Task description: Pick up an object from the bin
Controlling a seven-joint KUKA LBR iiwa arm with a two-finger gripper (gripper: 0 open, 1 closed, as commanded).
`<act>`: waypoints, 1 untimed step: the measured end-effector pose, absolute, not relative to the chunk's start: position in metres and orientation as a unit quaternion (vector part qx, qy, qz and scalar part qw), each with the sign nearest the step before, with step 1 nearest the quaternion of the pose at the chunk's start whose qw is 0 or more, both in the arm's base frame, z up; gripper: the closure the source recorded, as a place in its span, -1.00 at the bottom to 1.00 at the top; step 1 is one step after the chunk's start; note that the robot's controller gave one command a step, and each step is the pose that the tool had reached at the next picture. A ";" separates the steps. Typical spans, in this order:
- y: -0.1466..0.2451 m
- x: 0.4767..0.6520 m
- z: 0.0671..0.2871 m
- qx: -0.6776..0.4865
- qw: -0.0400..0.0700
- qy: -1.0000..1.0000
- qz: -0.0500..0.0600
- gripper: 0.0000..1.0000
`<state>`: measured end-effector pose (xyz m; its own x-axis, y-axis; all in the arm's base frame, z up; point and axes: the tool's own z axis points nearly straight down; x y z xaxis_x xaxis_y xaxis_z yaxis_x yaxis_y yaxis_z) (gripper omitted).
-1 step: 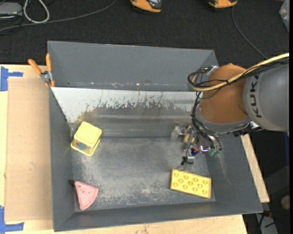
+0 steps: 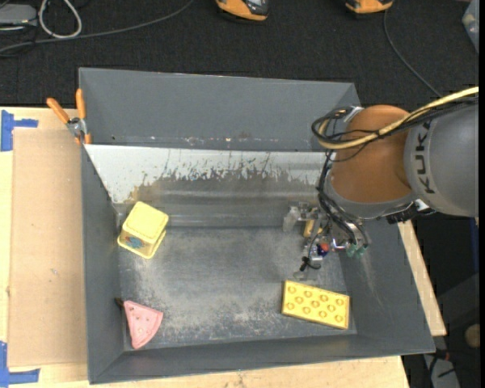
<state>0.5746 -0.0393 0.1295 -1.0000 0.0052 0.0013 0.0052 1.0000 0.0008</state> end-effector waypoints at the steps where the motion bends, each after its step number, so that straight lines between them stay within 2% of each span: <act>1: -0.066 0.494 0.067 0.029 0.009 -1.000 -0.002 -1.00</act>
Offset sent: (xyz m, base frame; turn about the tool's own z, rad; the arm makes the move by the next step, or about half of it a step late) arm -0.1027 -0.0351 -0.0295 -0.0850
